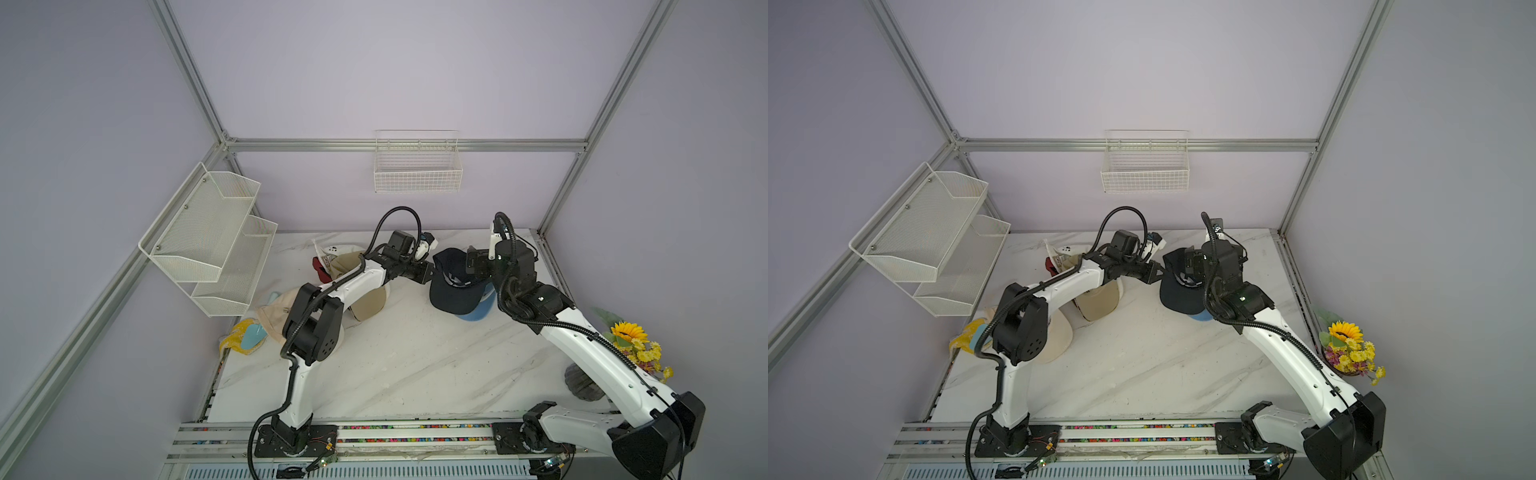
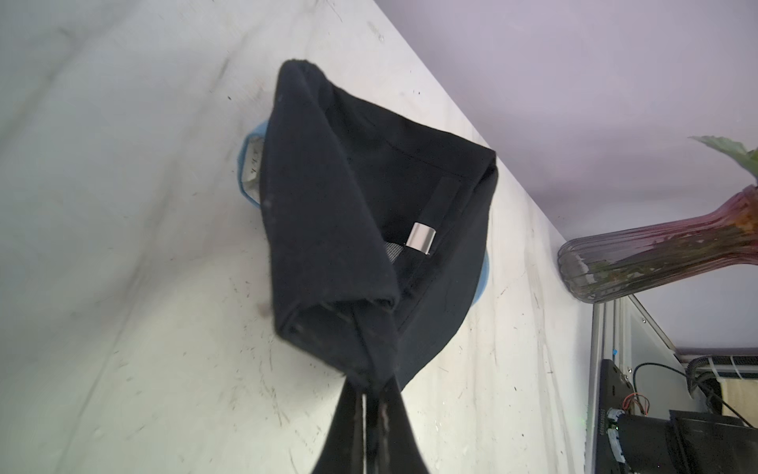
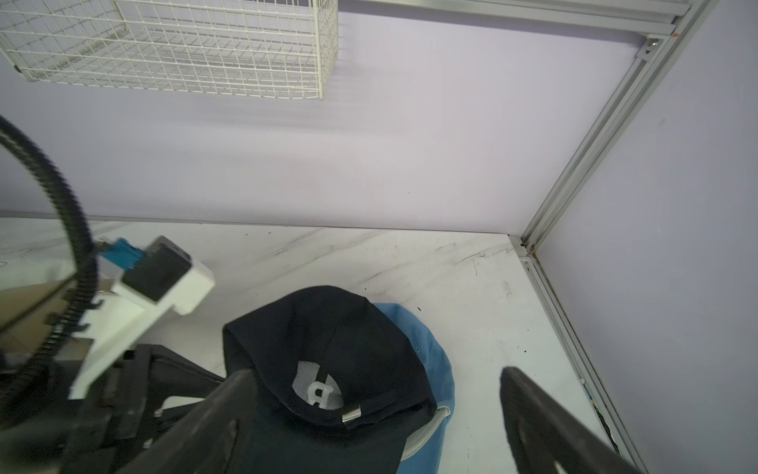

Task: Open the adjustable buckle of the baseball cap
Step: Pick up the baseball cap.

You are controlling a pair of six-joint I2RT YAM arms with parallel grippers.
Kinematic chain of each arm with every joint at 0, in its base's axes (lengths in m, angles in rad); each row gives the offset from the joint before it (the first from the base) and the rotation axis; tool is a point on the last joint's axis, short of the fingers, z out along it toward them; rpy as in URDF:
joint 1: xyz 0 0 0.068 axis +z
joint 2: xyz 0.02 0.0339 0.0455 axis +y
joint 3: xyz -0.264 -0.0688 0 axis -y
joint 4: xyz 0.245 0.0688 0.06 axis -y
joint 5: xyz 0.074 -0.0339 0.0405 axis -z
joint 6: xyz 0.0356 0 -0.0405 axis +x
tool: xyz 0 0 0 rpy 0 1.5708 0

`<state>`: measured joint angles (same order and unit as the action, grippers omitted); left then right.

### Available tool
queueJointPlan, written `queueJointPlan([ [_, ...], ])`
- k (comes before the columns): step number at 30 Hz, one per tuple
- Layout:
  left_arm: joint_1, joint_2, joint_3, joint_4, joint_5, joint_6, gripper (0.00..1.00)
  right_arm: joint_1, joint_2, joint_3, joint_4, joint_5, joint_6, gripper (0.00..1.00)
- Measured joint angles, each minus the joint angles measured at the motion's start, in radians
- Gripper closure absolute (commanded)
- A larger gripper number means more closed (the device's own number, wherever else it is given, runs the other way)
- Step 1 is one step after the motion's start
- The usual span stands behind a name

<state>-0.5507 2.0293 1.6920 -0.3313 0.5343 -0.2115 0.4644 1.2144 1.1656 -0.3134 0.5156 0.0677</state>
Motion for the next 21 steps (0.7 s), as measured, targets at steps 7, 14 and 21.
queueJointPlan([
  [7, 0.045, -0.228, -0.101, -0.078, -0.057, 0.054, 1.00, 0.000, 0.048, -0.002, 0.006, -0.013, -0.040, 0.03],
  [14, 0.100, -0.375, -0.237, -0.237, -0.087, 0.104, 1.00, 0.006, 0.093, -0.002, 0.006, -0.089, -0.158, 0.03],
  [21, 0.117, -0.436, -0.251, -0.345, -0.104, 0.127, 1.00, 0.151, 0.199, 0.021, -0.003, -0.172, -0.290, 0.03],
])
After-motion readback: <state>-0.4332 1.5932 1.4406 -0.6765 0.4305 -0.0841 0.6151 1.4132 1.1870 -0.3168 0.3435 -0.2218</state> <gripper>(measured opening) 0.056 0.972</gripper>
